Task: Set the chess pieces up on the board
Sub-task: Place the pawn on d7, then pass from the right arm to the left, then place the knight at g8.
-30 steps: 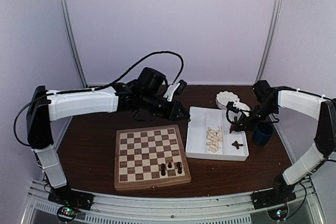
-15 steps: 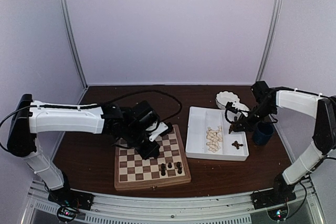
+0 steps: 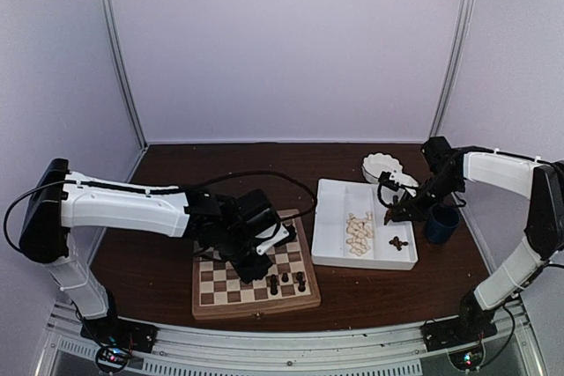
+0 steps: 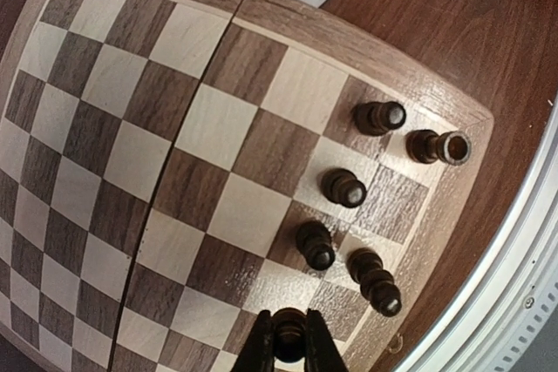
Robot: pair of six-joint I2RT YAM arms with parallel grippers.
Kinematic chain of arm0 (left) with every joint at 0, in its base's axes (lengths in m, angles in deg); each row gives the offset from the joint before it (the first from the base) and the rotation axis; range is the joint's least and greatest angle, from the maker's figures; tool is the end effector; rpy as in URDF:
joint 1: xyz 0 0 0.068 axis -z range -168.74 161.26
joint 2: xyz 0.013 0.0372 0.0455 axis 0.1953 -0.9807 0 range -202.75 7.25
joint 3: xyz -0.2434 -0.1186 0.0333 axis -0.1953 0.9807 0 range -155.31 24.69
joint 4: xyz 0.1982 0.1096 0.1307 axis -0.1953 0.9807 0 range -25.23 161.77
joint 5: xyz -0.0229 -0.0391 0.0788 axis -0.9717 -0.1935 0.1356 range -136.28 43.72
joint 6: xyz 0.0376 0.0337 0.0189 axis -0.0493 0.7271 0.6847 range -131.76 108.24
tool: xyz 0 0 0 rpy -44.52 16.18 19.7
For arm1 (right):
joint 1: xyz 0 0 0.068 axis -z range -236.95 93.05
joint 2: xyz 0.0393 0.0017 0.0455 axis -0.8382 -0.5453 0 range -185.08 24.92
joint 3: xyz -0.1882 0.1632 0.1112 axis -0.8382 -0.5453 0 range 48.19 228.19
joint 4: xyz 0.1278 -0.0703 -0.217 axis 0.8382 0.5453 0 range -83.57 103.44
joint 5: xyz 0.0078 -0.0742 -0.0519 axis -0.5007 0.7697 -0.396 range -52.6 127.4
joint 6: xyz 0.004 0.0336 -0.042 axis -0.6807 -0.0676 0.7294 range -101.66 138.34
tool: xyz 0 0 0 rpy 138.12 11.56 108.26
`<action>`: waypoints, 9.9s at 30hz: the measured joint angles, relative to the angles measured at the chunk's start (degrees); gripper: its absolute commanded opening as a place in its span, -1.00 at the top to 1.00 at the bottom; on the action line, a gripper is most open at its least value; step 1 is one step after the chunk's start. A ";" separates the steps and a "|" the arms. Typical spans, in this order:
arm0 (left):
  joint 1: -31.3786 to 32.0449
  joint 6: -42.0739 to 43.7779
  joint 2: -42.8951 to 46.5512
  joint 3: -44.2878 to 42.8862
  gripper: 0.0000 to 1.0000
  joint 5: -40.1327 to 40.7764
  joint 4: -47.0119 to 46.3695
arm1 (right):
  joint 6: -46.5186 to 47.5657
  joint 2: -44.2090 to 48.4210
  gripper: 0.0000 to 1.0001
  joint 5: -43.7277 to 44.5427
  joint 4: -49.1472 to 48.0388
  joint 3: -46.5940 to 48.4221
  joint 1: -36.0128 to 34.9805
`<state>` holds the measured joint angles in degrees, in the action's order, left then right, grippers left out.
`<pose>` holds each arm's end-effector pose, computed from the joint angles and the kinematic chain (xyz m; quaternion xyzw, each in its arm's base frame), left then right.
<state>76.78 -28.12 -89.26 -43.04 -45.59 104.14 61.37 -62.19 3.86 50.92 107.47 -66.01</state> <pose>0.1390 -0.3041 0.2087 0.4074 0.8934 -0.1197 0.1471 0.2762 0.0640 0.2171 -0.4552 0.8305 0.2297 0.2241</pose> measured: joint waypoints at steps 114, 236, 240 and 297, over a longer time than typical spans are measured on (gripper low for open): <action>-12.41 -93.96 -43.08 -24.98 0.05 -22.38 -107.19 | -14.75 6.19 0.71 -26.16 11.21 17.05 1.11; -24.63 -33.29 -0.13 -17.84 1.00 -38.99 -13.42 | -15.74 4.02 0.73 -12.41 2.01 8.61 1.18; -24.59 -16.26 5.14 -20.11 1.00 -30.42 9.38 | -15.50 4.00 0.72 -11.74 1.42 8.11 1.18; -1.27 -11.23 -1.29 -2.73 1.00 -5.44 26.10 | -14.69 1.53 0.72 -10.93 0.68 7.50 1.18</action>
<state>75.51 -39.36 -90.55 -45.77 -51.04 130.24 46.68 -60.66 -7.06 51.60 114.97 -64.83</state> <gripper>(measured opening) 0.045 0.142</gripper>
